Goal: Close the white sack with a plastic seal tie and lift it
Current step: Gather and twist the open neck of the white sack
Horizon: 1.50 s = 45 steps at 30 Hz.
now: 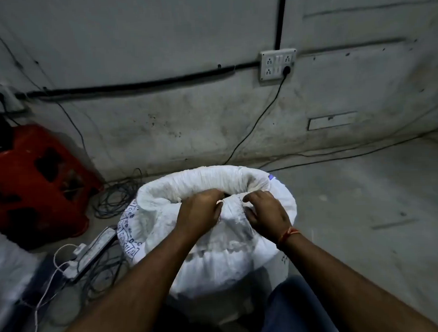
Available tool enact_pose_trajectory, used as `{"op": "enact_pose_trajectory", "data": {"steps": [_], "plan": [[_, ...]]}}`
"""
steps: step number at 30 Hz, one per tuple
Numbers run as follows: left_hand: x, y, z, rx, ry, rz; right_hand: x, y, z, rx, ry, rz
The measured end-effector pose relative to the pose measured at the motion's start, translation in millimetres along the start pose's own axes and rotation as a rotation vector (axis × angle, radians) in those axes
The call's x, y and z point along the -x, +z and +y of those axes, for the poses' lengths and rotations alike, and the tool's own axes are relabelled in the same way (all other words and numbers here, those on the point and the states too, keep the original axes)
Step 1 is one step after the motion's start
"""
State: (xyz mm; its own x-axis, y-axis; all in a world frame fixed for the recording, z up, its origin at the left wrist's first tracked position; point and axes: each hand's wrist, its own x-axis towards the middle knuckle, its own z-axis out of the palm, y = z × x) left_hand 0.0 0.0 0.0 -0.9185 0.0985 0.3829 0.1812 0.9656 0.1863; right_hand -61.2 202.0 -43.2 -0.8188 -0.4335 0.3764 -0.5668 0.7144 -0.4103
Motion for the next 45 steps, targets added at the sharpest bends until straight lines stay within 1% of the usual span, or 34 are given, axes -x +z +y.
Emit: {"op": "enact_pose_trajectory", "data": {"steps": [2, 5, 7, 11, 13, 15, 18, 20, 22, 24, 26, 28, 30, 33, 36, 39, 41, 42, 44, 45], "plan": [[-8.0, 21.7, -11.3, 0.023, -0.011, -0.039, -4.5, 16.6, 6.0, 0.004, -0.039, -0.013], [-7.8, 58.4, -27.9, 0.117, -0.010, -0.172, -1.9, 42.0, 14.3, 0.057, -0.037, -0.170], [-6.8, 82.2, -38.0, 0.160, 0.004, -0.270, -3.6, 59.3, 24.0, 0.102, -0.040, -0.244], [-0.2, 119.7, -54.7, 0.124, -0.013, -0.474, -0.8, 86.9, 36.1, 0.268, -0.048, -0.460], [4.1, 134.5, -59.8, 0.106, -0.037, -0.559, 3.8, 98.5, 39.2, 0.297, -0.029, -0.521], [9.4, 147.0, -63.6, 0.107, -0.061, -0.603, 5.6, 106.3, 43.6, 0.271, -0.013, -0.597], [12.2, 161.5, -67.4, 0.138, -0.075, -0.571, 5.2, 109.2, 52.0, 0.228, -0.021, -0.677], [9.6, 160.6, -65.5, 0.148, -0.092, -0.596, 6.9, 108.4, 54.9, 0.222, -0.027, -0.660], [8.2, 156.5, -63.5, 0.130, -0.109, -0.659, 6.7, 105.2, 53.9, 0.204, -0.027, -0.598], [9.1, 152.0, -59.4, 0.113, -0.100, -0.664, 3.1, 96.2, 47.6, 0.207, -0.061, -0.479], [9.7, 143.5, -51.0, 0.107, -0.083, -0.655, -0.2, 84.0, 42.6, 0.153, -0.115, -0.341], [8.2, 130.4, -40.5, 0.094, -0.058, -0.598, -0.8, 67.3, 33.3, 0.055, -0.127, -0.220], [3.6, 116.3, -32.8, 0.075, -0.053, -0.482, -2.5, 51.1, 27.8, -0.012, -0.108, -0.111], [-1.8, 92.5, -25.9, 0.076, -0.032, -0.294, -2.6, 25.7, 22.0, -0.033, -0.112, -0.026], [-6.8, 70.2, -19.3, 0.073, 0.011, -0.147, -1.6, 4.7, 19.1, -0.061, -0.090, 0.040], [-11.2, 44.3, -4.9, 0.098, 0.053, -0.068, 1.6, -13.4, 9.6, -0.169, -0.061, 0.087], [-13.6, 30.6, 5.1, 0.154, 0.052, -0.059, 1.6, -27.5, 2.1, -0.214, -0.064, 0.051], [-14.9, 23.6, 8.9, 0.202, 0.048, -0.056, 1.7, -35.5, -2.0, -0.197, -0.078, 0.016], [-18.1, 10.6, 11.0, 0.321, 0.059, -0.071, -1.1, -47.8, -5.5, -0.113, -0.130, -0.030], [-19.4, 5.3, 10.7, 0.356, 0.090, -0.116, -3.5, -52.3, -5.7, -0.064, -0.151, -0.032]]}}
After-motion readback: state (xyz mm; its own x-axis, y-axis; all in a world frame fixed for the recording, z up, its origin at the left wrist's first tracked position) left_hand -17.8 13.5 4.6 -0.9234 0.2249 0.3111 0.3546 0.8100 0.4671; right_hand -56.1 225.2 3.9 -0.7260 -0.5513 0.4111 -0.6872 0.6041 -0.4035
